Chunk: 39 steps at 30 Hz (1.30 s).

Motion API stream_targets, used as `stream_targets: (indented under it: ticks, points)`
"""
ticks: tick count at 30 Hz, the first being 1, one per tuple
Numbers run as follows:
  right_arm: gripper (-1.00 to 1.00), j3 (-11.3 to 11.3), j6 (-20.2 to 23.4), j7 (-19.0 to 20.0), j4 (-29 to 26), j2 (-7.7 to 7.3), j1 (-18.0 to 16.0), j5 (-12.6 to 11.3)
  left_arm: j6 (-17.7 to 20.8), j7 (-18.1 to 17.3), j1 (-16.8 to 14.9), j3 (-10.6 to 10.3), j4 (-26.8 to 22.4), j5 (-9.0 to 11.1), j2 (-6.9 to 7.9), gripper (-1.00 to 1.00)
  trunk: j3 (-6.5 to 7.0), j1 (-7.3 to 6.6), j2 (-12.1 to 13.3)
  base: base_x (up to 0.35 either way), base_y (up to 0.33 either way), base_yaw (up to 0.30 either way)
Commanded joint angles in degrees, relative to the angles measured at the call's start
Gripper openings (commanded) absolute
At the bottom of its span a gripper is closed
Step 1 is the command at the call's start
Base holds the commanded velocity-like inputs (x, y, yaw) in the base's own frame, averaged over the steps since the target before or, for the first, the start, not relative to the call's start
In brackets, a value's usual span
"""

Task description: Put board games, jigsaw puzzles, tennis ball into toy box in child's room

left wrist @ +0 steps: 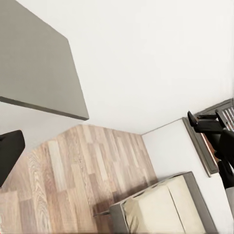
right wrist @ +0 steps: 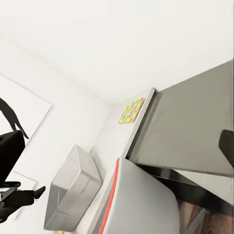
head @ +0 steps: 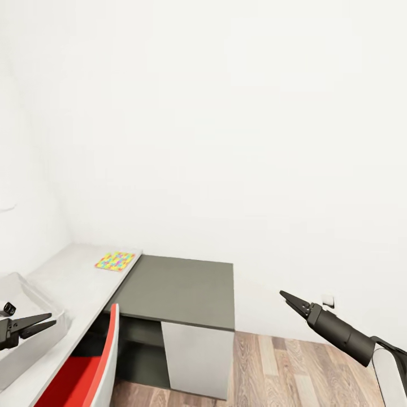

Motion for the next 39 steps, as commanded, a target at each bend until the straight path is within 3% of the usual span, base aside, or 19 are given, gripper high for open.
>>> stream_targets:
  ticks: [1,10,16,21,22,25,28,32,39]
  points:
    - [1.00,-0.1,0.2,0.3,0.0,0.00,0.0,0.1,0.6,-0.2,0.0,0.0,0.0,0.0,0.02,1.00,-0.04,0.02,-0.1,-0.012,0.000,-0.276]
    - [1.00,-0.2,0.3,0.3,0.0,-0.31,0.0,-0.1,0.6,-0.2,0.0,0.1,-0.1,0.0,-0.10,1.00,-0.05,0.02,-0.1,-0.004,0.000,-0.278]
    - [1.00,-0.2,0.4,0.3,0.0,-0.50,0.0,-0.3,1.6,-0.2,-0.2,0.0,-2.2,0.0,-1.25,1.00,-0.06,0.02,-0.1,0.000,0.000,-0.279]
    - [1.00,-0.4,0.5,0.3,0.1,-0.59,0.0,-0.4,6.3,-0.2,-1.1,-0.2,-6.7,-0.3,-5.66,1.00,-0.06,0.02,-0.1,0.000,0.000,-0.279]
    - [1.00,-0.4,0.5,0.3,0.1,-0.61,0.0,-0.5,8.1,-0.2,-1.4,-0.3,-9.2,-0.6,-7.74,1.00,-0.06,0.02,-0.1,0.000,0.000,-0.279]
    - [1.00,-0.5,0.5,0.3,0.1,-0.65,0.0,-0.5,10.1,-0.2,-1.8,-0.3,-12.4,-1.9,-11.52,1.00,-0.06,0.02,-0.1,0.000,0.000,-0.279]
    - [1.00,-0.8,0.5,0.3,0.1,-0.66,0.0,-0.3,11.1,3.5,-2.1,-0.2,-14.3,-3.9,-14.32,1.00,-0.06,0.02,-0.1,0.000,0.000,-0.279]
    - [1.00,-1.0,0.4,0.3,0.6,-0.65,0.0,-0.1,11.4,7.3,-2.1,0.0,-15.1,-5.3,-15.91,1.00,-0.06,0.02,-0.1,0.000,0.000,-0.279]
    - [1.00,-1.2,0.3,0.3,1.1,-0.65,0.0,-0.1,11.5,8.1,-2.2,0.3,-15.1,-5.6,-16.25,1.00,-0.06,0.02,-0.1,0.000,0.000,-0.279]
